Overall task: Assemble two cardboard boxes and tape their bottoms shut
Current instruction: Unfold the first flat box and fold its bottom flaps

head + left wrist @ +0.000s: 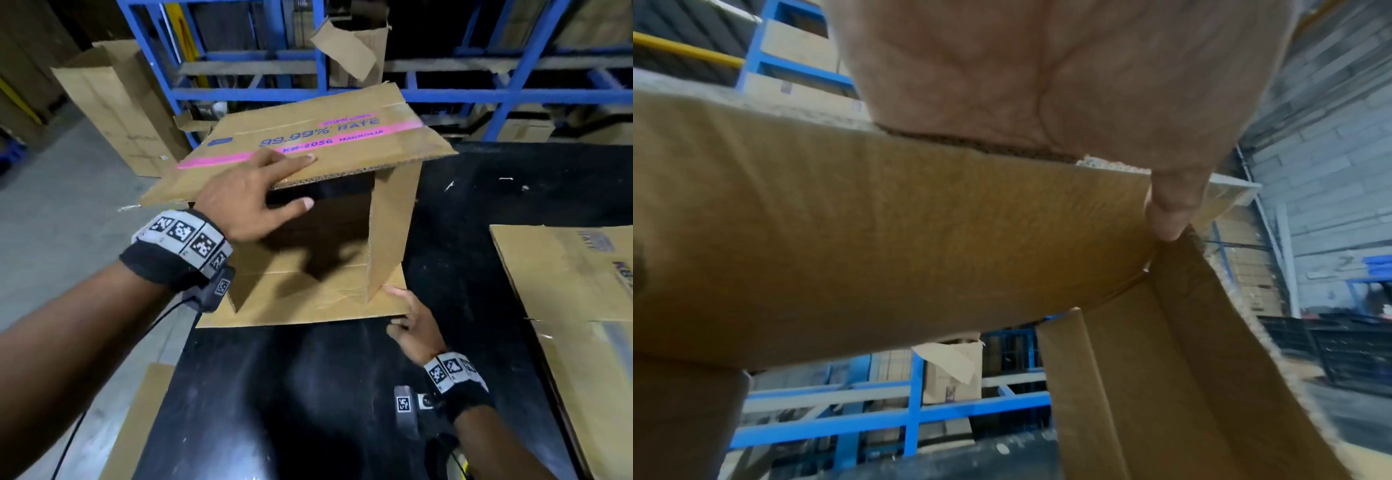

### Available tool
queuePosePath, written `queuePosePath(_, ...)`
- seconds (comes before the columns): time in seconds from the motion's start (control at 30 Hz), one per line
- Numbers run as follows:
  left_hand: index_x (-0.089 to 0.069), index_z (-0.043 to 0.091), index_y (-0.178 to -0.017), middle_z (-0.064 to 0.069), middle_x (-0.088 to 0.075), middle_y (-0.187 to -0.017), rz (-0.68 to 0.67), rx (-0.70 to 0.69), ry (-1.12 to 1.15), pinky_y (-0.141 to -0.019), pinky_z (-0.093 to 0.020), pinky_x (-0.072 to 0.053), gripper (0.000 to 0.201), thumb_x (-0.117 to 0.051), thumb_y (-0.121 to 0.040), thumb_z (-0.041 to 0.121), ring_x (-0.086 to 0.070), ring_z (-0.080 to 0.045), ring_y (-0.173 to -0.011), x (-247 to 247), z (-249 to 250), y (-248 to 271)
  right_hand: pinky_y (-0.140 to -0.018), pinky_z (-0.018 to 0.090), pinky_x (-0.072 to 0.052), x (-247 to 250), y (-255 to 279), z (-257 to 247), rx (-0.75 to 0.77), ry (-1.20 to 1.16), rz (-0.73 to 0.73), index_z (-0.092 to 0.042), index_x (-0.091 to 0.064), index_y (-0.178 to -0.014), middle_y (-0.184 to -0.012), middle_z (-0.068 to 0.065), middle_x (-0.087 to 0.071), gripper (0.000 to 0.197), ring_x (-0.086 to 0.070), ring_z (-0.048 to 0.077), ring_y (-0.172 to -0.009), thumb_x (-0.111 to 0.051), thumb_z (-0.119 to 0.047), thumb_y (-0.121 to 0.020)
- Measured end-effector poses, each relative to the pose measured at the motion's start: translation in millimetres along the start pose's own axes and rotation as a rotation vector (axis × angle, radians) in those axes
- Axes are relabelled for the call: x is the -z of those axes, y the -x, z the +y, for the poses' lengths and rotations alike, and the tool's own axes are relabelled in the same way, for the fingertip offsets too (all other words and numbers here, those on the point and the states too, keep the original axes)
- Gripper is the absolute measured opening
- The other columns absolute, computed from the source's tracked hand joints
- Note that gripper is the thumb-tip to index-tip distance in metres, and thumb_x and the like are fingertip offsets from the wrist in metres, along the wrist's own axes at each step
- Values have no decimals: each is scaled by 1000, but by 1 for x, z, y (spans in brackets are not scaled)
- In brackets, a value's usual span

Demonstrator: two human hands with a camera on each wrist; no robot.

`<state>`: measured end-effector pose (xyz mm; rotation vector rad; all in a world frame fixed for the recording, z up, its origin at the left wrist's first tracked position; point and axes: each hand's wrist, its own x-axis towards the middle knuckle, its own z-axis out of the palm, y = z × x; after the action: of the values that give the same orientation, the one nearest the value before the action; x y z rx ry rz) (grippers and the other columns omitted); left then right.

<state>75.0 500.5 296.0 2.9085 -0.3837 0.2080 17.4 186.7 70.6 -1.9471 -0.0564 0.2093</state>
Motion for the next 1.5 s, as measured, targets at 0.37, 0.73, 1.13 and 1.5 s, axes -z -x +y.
queuePosePath(0.37,-55,31,-138,2,-65,-122,-18,49,64,-101,-46,-49,83,-40,-82,89,-61,-23,-110,118,-10,-77,-89,18,-54,37,8,-102,495,140,202,-17,-78,-100,-126,-5,-61,21,-61,3,-114,-77,-4,-83)
queuePosePath(0.73,-45,44,-149,9,-56,-136,20,-96,211,-104,-42,-50,71,-46,-88,81,-56,-9,-124,150,-19,20,-93,25,-51,87,12,-143,386,-139,94,-18,-66,-97,-98,6,-71,22,-69,20,-100,-64,-39,-93)
queuePosePath(1.13,-67,21,-66,12,-66,-81,263,458,1275,-107,-49,-47,67,-90,-38,78,-63,-3,-85,-1,-124,115,-95,17,-46,96,-34,-159,211,-28,115,-30,-61,-121,-109,-20,-70,47,-64,-12,-99,-60,-62,-87)
queuePosePath(1.5,-81,29,-86,11,-80,-93,349,477,1171,-101,-36,-54,23,-78,-84,51,-74,-7,-96,-15,-123,86,-93,22,-49,85,-32,-158,162,-35,268,-23,-65,-116,-113,-9,-71,49,-65,2,-105,-63,-57,-82)
